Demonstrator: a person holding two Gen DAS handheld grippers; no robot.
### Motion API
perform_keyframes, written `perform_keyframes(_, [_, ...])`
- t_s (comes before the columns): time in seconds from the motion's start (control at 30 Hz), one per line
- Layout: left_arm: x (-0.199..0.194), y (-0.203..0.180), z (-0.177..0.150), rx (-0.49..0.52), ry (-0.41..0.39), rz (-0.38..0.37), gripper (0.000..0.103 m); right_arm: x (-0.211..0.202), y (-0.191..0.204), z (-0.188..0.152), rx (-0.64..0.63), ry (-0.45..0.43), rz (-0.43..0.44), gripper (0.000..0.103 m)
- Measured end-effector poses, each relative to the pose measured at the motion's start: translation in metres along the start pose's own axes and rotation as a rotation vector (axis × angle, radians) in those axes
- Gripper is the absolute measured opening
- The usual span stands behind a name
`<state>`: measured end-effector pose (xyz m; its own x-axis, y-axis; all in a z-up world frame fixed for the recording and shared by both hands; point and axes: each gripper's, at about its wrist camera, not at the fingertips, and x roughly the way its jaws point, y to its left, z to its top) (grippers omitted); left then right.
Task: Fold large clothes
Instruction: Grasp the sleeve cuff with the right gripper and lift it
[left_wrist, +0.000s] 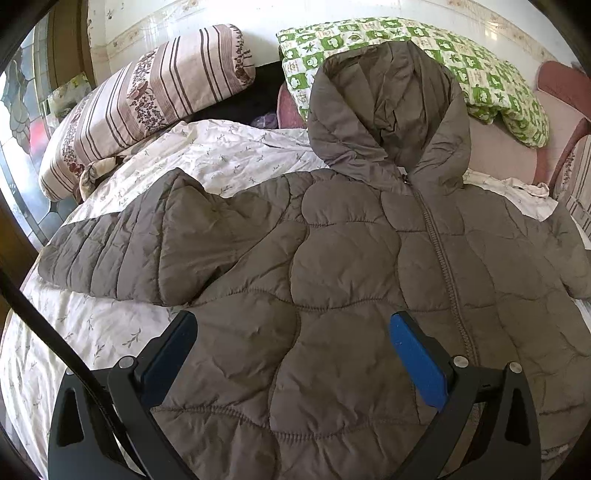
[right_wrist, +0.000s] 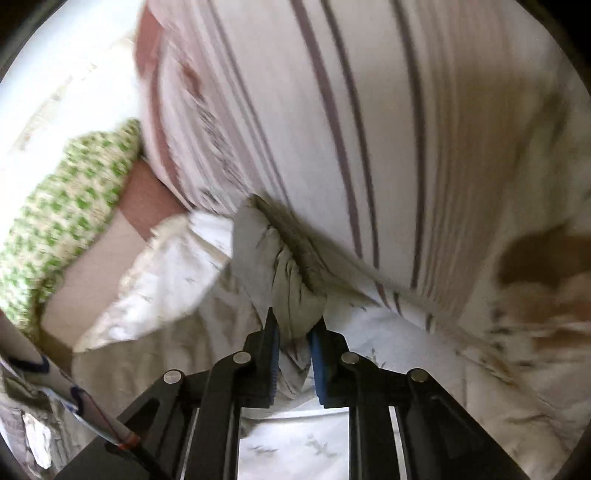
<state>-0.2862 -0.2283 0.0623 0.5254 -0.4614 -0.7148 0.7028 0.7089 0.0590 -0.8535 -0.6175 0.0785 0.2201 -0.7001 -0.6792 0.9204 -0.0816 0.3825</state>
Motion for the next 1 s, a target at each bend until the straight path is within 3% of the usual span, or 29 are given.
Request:
perform_keyframes(0.3, [-0.018,0.014,0.002,-0.039,-0.032,-0.019,0.103,-0.151,0.083,0.027,-0.130,-0.190,0.154,0.015])
perform_keyframes(0.57, [-0.027,0.034,0.004,-0.085,-0.044,-0.015,0.103,-0.260,0.206,-0.006,-0.309,-0.237,0.378,0.015])
perform_keyframes(0.83, [-0.032,0.063,0.002,-0.141,-0.042,-0.007,0.103,-0.275,0.339,-0.093,-0.482,-0.119,0.587,0.015])
perform_keyframes(1.0, [-0.033,0.080,0.001,-0.170,-0.042,0.004,0.103,-0.247,0.380,-0.156,-0.560,-0.003,0.635,0.014])
